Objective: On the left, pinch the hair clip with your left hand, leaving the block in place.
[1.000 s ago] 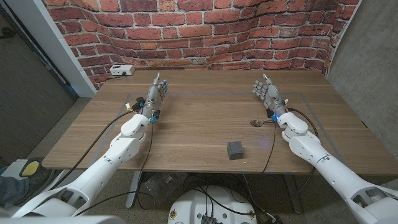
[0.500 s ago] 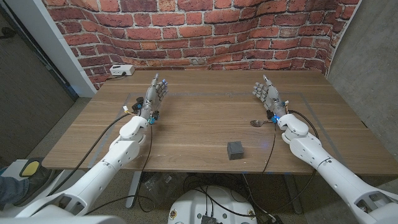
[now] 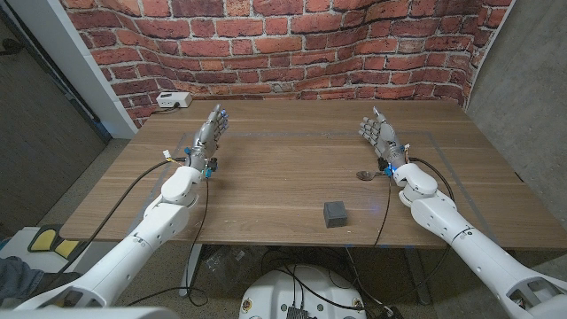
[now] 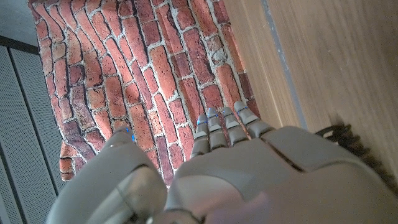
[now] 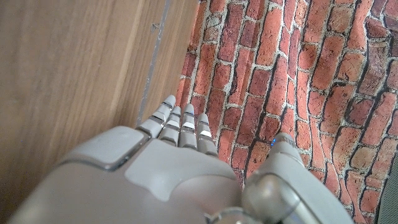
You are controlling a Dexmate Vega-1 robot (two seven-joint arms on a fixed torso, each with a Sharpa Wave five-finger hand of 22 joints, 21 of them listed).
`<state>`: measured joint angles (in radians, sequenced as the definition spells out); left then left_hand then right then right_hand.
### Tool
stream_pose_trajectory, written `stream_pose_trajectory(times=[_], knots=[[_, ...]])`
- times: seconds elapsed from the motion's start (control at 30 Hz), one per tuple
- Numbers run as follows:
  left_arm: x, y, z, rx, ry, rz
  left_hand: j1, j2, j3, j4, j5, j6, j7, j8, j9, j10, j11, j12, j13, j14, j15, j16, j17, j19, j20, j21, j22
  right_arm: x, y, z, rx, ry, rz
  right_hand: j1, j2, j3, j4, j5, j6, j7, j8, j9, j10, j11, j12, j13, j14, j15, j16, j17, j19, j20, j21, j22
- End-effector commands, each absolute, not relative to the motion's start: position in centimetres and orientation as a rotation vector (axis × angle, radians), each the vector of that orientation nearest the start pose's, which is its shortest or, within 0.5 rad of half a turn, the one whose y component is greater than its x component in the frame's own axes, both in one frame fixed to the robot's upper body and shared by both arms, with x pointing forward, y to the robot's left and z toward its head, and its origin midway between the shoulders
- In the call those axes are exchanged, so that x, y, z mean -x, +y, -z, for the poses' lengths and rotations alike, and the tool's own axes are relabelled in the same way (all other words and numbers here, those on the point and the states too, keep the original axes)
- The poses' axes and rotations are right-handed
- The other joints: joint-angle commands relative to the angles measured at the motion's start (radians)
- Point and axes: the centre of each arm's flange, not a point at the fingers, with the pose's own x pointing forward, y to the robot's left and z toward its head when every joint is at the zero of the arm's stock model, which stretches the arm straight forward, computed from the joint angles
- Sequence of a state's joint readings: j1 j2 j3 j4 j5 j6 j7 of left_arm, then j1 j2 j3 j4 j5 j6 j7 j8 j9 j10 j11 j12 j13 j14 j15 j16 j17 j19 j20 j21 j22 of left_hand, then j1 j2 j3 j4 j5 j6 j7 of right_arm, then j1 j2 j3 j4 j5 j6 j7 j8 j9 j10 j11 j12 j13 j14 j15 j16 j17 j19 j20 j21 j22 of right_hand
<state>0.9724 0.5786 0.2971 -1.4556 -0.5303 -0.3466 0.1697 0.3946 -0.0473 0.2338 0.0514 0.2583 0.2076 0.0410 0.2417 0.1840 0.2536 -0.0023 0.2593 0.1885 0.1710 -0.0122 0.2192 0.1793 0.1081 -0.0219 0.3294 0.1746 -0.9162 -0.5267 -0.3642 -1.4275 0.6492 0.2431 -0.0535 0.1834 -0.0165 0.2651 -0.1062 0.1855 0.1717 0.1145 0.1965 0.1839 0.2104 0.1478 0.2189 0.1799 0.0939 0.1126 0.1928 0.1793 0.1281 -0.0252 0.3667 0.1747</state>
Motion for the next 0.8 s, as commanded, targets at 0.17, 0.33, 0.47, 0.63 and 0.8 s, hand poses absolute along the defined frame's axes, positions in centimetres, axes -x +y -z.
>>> stream_pose_trajectory(times=[0.17, 0.33, 0.47, 0.63, 0.8], knots=[[-59.1, 35.5, 1.9, -0.252, -0.719, -0.187, 0.051, 0.011, 0.014, -0.026, -0.014, 0.055, -0.003, 0.012, 0.003, 0.057, -0.012, 0.008, 0.003, 0.058, -0.012, 0.007, 0.001, 0.048, -0.001, 0.007, 0.002, -62.8, -26.6, 3.3, -0.055, -0.605, -0.184, 0.014, 0.003, 0.007, -0.004, 0.003, 0.005, 0.001, 0.004, 0.003, 0.01, 0.0, 0.009, 0.004, 0.011, 0.002, 0.004, 0.003, 0.01, 0.005, -0.002, 0.005], [-58.2, 36.5, 1.9, -0.283, -0.713, -0.207, 0.056, 0.012, 0.015, -0.029, -0.015, 0.061, -0.003, 0.013, 0.004, 0.062, -0.009, 0.008, 0.003, 0.063, -0.013, 0.006, 0.001, 0.054, -0.001, 0.007, 0.003, -63.0, -26.3, 3.4, -0.049, -0.598, -0.193, 0.016, 0.004, 0.007, -0.006, 0.003, 0.001, 0.003, 0.001, 0.003, 0.01, -0.001, 0.009, 0.004, 0.012, 0.003, 0.003, 0.003, 0.012, 0.005, -0.004, 0.005], [-57.8, 37.3, 1.8, -0.314, -0.699, -0.213, 0.06, 0.012, 0.015, -0.031, -0.018, 0.067, -0.002, 0.013, 0.004, 0.07, -0.006, 0.008, 0.003, 0.07, -0.012, 0.006, 0.001, 0.058, -0.002, 0.006, 0.003, -63.2, -26.1, 3.6, -0.048, -0.586, -0.2, 0.018, 0.005, 0.008, -0.007, 0.002, 0.001, 0.002, 0.001, 0.003, 0.011, 0.0, 0.009, 0.004, 0.012, 0.003, 0.002, 0.003, 0.012, 0.005, -0.005, 0.005], [-57.5, 38.3, 1.7, -0.342, -0.694, -0.229, 0.062, 0.013, 0.016, -0.032, -0.019, 0.07, -0.002, 0.012, 0.004, 0.074, -0.004, 0.008, 0.004, 0.072, -0.011, 0.005, 0.001, 0.059, 0.0, 0.005, 0.003, -63.2, -26.0, 3.7, -0.039, -0.578, -0.2, 0.02, 0.007, 0.009, -0.008, 0.002, 0.001, 0.002, 0.001, 0.003, 0.012, 0.003, 0.009, 0.005, 0.013, 0.003, 0.001, 0.003, 0.014, 0.005, -0.007, 0.005], [-57.5, 39.1, 1.4, -0.37, -0.696, -0.246, 0.065, 0.013, 0.016, -0.033, -0.021, 0.075, -0.001, 0.012, 0.004, 0.078, -0.006, 0.007, 0.004, 0.075, -0.011, 0.004, 0.002, 0.063, 0.002, 0.004, 0.003, -63.1, -26.0, 3.7, -0.037, -0.572, -0.197, 0.022, 0.01, 0.01, -0.008, 0.002, 0.001, 0.002, 0.001, 0.003, 0.013, 0.002, 0.008, 0.005, 0.014, 0.003, 0.001, 0.003, 0.014, 0.006, -0.008, 0.005]])
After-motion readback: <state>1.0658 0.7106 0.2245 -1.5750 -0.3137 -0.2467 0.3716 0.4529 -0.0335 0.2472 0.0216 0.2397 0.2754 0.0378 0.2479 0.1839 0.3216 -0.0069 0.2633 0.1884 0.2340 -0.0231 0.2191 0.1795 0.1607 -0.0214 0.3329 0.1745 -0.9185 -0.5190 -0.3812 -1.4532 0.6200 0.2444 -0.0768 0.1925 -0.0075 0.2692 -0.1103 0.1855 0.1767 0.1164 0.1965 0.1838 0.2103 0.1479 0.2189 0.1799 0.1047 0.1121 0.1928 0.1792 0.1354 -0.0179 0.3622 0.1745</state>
